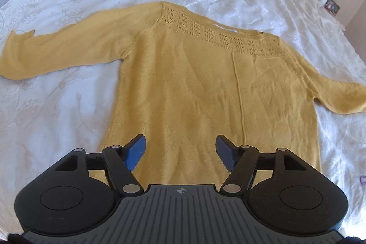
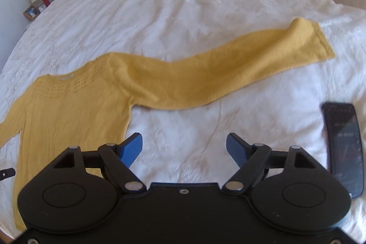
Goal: Fold small clothes
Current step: 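Lower the open right gripper onto the cuff of the sleeve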
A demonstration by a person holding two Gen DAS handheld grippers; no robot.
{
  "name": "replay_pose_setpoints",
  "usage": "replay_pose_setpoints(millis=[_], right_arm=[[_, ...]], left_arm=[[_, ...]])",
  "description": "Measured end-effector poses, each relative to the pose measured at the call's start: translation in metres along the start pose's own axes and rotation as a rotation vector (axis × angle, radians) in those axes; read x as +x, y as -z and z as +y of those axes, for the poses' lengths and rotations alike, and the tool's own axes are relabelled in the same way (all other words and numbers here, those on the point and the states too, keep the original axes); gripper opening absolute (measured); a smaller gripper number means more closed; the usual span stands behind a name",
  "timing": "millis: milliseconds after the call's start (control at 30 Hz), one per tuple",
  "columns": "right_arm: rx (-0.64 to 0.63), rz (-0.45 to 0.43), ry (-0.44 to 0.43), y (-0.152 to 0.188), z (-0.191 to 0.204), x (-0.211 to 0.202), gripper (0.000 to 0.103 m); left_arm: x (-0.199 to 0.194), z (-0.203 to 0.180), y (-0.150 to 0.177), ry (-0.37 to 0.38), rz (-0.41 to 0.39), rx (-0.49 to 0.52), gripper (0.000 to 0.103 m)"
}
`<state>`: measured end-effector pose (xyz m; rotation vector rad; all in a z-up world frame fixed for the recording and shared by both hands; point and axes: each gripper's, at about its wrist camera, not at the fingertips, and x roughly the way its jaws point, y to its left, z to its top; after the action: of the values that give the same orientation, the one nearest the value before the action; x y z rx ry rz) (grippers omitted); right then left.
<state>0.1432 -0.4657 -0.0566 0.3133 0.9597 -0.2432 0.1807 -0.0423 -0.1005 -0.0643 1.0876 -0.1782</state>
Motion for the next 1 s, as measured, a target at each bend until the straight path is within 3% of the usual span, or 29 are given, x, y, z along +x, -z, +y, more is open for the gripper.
replay_pose_setpoints(millis=[300,567,700,900,1000], right_arm=[[0.06,-0.086,0.136,-0.077,-0.078,0.016,0.086],[0.081,-0.051,0.247,-0.111,-0.143,0.036,0.092],[0.099,0.006,0.248,-0.114,-0.165,0.055,0.092],[0.103,0.095,0.194,-0.113,-0.184,0.085,0.092],[0.094,0.13,0.161,-0.111,-0.188,0.098,0.098]], left_arm=[[0.03,-0.022,-0.004,-0.052,0.051,0.008,0.072],[0.07,-0.034,-0.009,-0.075,0.114,0.01,0.074],[0.094,-0.037,-0.006,-0.097,0.192,0.028,0.082],[0.106,-0.04,-0.004,-0.104,0.217,0.022,0.101],[0.114,-0.04,-0.006,-0.115,0.237,0.027,0.103]])
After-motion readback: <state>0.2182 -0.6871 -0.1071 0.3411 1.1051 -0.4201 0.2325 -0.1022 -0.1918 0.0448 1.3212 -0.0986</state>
